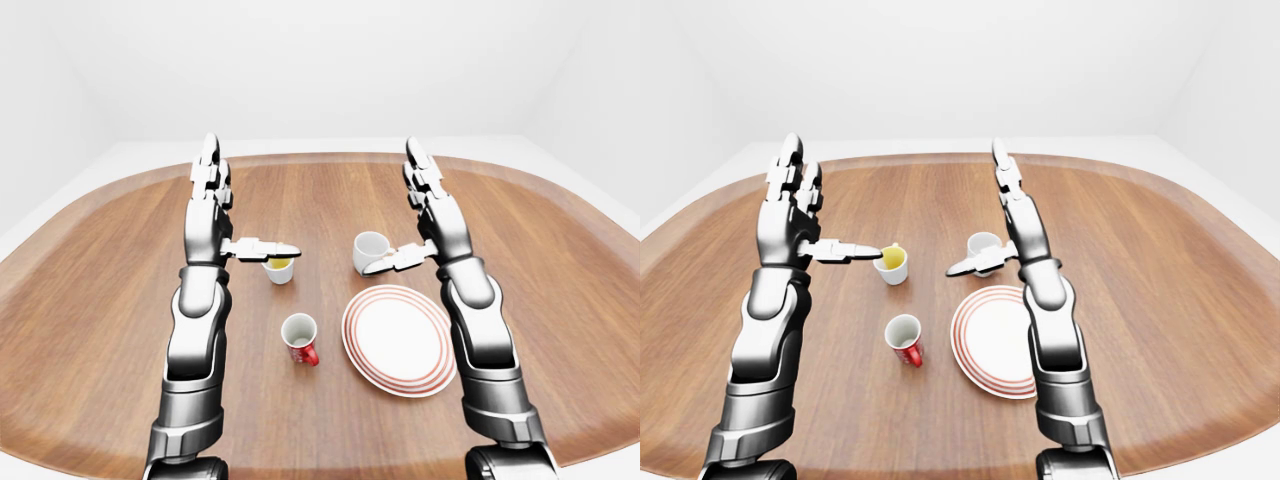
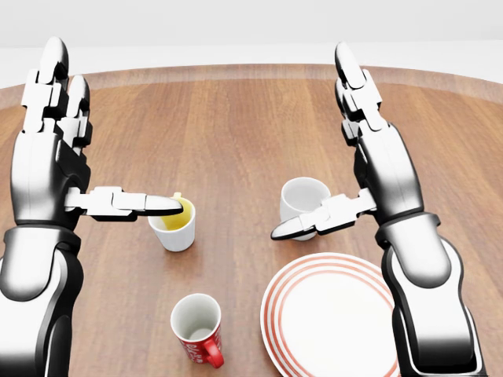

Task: Pick up the red mug and put it on the plate

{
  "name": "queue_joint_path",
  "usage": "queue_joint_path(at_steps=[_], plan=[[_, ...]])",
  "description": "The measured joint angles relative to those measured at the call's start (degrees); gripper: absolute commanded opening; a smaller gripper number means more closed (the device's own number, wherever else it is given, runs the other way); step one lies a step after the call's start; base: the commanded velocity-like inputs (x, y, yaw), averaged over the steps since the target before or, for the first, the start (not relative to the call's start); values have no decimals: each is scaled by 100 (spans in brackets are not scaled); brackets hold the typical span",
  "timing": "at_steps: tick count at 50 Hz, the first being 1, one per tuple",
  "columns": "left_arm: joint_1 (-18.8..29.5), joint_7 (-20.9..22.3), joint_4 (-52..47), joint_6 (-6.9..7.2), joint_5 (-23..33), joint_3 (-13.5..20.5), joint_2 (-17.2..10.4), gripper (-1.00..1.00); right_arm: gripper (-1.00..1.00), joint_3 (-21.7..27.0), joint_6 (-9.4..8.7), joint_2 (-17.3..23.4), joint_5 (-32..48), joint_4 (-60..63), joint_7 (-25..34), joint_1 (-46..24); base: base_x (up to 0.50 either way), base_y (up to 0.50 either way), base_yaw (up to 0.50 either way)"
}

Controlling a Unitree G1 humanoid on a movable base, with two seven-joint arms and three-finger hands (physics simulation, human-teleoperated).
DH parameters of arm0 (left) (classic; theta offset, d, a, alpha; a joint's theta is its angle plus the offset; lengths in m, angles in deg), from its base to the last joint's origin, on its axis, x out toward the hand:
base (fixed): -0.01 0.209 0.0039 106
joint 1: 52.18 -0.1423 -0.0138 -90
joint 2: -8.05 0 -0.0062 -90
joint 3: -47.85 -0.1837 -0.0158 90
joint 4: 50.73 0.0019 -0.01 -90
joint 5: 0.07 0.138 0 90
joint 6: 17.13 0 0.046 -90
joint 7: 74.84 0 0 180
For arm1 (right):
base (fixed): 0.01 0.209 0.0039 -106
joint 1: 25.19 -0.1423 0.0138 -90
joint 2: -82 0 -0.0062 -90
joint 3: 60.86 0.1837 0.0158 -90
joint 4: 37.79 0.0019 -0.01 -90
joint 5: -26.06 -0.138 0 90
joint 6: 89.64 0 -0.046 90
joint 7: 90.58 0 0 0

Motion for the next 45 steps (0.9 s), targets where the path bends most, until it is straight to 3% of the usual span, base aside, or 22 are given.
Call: queue_joint_path(at_steps=[27, 45], plan=[[7, 3, -15, 0, 21, -12, 10, 100, 100, -380, 0, -147, 1097, -1389, 734, -829, 0, 0, 0], [4, 4, 87, 0, 14, -12, 16, 100, 100, -612, 0, -467, 1674, -2901, 851, -1489, 0, 0, 0]])
